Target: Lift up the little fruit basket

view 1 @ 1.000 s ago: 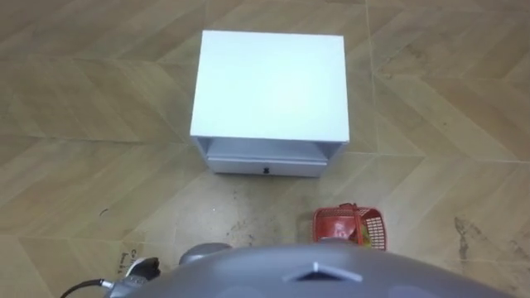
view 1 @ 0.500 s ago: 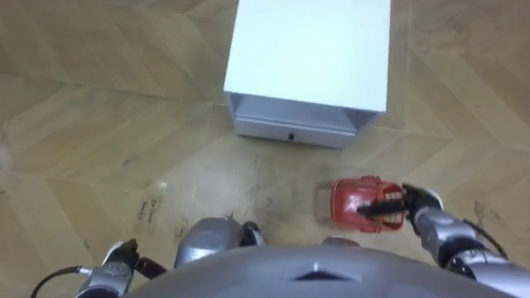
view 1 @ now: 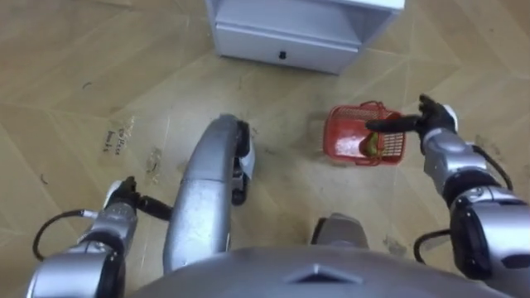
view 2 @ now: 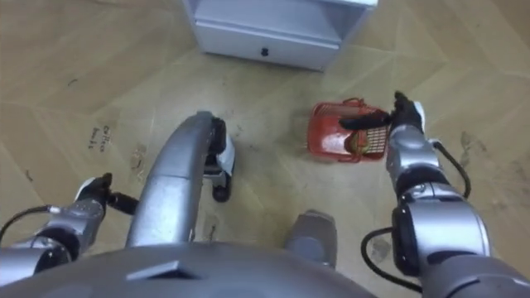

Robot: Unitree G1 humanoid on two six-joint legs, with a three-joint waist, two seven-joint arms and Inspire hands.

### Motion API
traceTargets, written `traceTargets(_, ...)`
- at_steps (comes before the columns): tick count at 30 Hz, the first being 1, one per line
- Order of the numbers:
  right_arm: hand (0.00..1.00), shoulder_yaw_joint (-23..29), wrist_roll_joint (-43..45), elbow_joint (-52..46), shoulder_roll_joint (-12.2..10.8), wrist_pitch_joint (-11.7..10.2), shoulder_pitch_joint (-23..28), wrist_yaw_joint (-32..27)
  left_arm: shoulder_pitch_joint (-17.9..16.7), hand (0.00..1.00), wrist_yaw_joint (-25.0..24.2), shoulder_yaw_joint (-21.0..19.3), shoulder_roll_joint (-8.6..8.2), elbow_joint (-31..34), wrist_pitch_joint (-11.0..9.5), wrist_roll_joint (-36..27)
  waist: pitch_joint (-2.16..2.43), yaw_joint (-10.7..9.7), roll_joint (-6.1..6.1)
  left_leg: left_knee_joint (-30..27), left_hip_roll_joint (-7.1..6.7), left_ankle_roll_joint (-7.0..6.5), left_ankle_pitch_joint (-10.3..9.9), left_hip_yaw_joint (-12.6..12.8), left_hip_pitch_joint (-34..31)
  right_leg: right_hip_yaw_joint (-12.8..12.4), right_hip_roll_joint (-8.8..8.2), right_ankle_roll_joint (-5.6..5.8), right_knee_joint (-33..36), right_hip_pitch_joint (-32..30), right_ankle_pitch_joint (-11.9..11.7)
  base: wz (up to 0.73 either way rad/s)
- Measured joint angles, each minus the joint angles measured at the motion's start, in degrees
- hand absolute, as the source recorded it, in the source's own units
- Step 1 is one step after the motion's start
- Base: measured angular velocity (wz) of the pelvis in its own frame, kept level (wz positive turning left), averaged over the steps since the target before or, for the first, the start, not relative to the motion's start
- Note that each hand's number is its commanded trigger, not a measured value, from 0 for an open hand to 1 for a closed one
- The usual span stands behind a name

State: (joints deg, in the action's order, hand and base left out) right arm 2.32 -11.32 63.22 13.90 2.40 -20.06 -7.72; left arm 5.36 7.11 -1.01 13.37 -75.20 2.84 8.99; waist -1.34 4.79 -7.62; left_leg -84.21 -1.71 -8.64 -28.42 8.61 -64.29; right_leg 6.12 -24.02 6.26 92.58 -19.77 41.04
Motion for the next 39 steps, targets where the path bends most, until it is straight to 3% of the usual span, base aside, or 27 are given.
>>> traceTargets(3, 0.00, 1.21, -0.62, -1.19, -0.08, -0.53, -1.18, -1.58, -0.10, 0.00, 2.12, 1.51, 0.83, -0.91, -0.69, -1.65, -0.29, 0.04, -0.62, -6.87, -0.31, -0.58, -2.00, 0.68, -3.08, -1.51, -1.69, -0.05, 9.91, -1.99, -0.02, 0.25)
traceTargets(5, 0.00, 1.89, 0.01, -2.30, -0.03, -0.66, -1.46, -2.33, -0.11, 0.00, 3.28, 3.31, 1.01, -1.29, -1.62, -2.74, -0.36, -1.43, -0.71, -11.44, -1.94, -1.04, -2.78, 0.87, -5.91, -2.17, -2.84, -0.06, 16.54, -2.18, -0.03, 0.48)
traceTargets(8, 0.00, 2.95, -0.01, -3.68, -0.03, -1.19, -1.45, -3.46, -0.57, 0.00, 4.02, 4.50, 0.96, -1.48, -2.93, -4.98, -0.41, -2.47, -0.65, -15.81, -2.06, -1.07, -3.90, 1.03, -7.59, -3.26, -3.01, -0.06, 21.94, -1.99, -0.03, 0.22)
traceTargets(13, 0.00, 3.51, -0.17, -6.12, 0.29, -1.42, -1.44, -5.72, -1.09, 0.00, 4.03, 7.09, 0.35, -2.11, -3.98, -4.94, -0.46, -4.32, -0.75, -17.76, -1.99, -0.16, -4.71, 1.05, -7.54, -3.61, -3.90, -0.06, 24.59, -1.51, -0.03, -0.02)
traceTargets(16, 0.00, 3.47, -0.59, -6.19, 0.31, -1.55, -1.36, -6.75, -1.47, 0.00, 4.04, 8.49, -0.37, -2.77, -4.85, -4.94, -0.53, -4.71, -0.64, -18.38, -1.89, 0.90, -5.39, 1.07, -7.05, -4.20, -3.85, -0.06, 25.23, -1.22, -0.02, -0.04)
traceTargets(18, 0.00, 3.36, -0.56, -6.18, 0.31, -1.55, -1.12, -7.26, -1.44, 0.00, 4.04, 9.39, -0.62, -3.49, -5.13, -4.93, -0.60, -4.77, -0.55, -18.65, -1.87, 0.92, -5.46, 1.09, -7.15, -4.32, -3.73, -0.06, 25.52, -1.24, -0.02, 0.02)
traceTargets(21, 0.00, 3.19, -0.70, -6.10, 0.31, -1.56, -0.99, -7.29, -1.84, 0.00, 4.02, 10.41, -0.70, -4.75, -5.59, -4.94, -0.94, -4.83, -0.07, -19.29, -1.71, 1.45, -5.87, 1.08, -7.42, -4.76, -3.07, -0.09, 26.29, -1.27, 0.00, 0.05)
traceTargets(24, 0.00, 2.31, -1.61, -5.82, 0.31, -1.56, -0.65, -7.32, -2.76, 0.00, 4.04, 10.48, -0.69, -4.84, -5.65, -4.91, -1.06, -4.87, 0.10, -19.50, -1.70, 2.14, -6.22, 1.90, -7.60, -6.50, -2.89, -0.28, 27.80, -2.04, 0.09, 0.00)
traceTargets(30, 0.00, 1.23, -2.42, -4.36, 0.62, -1.63, -0.61, -7.13, -4.91, 0.00, 3.80, 10.53, -0.27, -4.58, -5.64, -4.91, -1.07, -5.47, 0.13, -22.45, -2.04, 4.38, -5.93, 2.45, -10.16, -9.40, -2.67, -2.65, 33.92, -3.32, 1.50, 0.00)
traceTargets(31, 0.00, -0.15, -2.82, -4.04, 1.14, -1.65, -0.69, -7.02, -4.98, 0.00, 3.48, 10.83, -0.63, -4.52, -5.56, -4.99, -1.35, -5.43, 0.59, -23.91, -1.77, 4.62, -5.81, 1.88, -11.25, -10.02, -1.95, -2.92, 35.51, -3.63, 1.91, -0.22)
traceTargets(32, 0.00, -1.61, -3.72, -3.90, 1.95, -1.69, -0.73, -6.92, -5.03, 0.00, 3.08, 11.87, -1.25, -4.45, -5.61, -5.02, -1.18, -5.12, 1.70, -24.21, -2.02, 5.80, -5.19, 0.66, -12.40, -10.46, -1.28, -2.86, 36.13, -4.68, 2.06, -0.23)
traceTargets(34, 0.00, -3.32, -4.15, -3.71, 1.90, -1.67, -0.55, -6.72, -5.45, 0.00, 2.48, 13.22, -1.15, -4.17, -5.70, -5.04, -1.18, -5.89, 1.71, -23.61, -2.10, 6.63, -4.75, 0.29, -13.10, -10.75, -0.95, -2.68, 36.60, -5.80, 2.17, -0.06)
traceTargets(39, 0.00, -4.48, -5.88, -2.32, 2.44, -1.64, -0.63, -5.75, -5.75, 0.00, 2.18, 16.00, -1.15, -2.43, -6.07, -5.03, -1.15, -6.01, 1.87, -23.15, -1.68, 6.80, -4.67, 0.29, -14.04, -11.55, -0.69, -2.60, 37.28, -8.07, 2.21, -0.03)
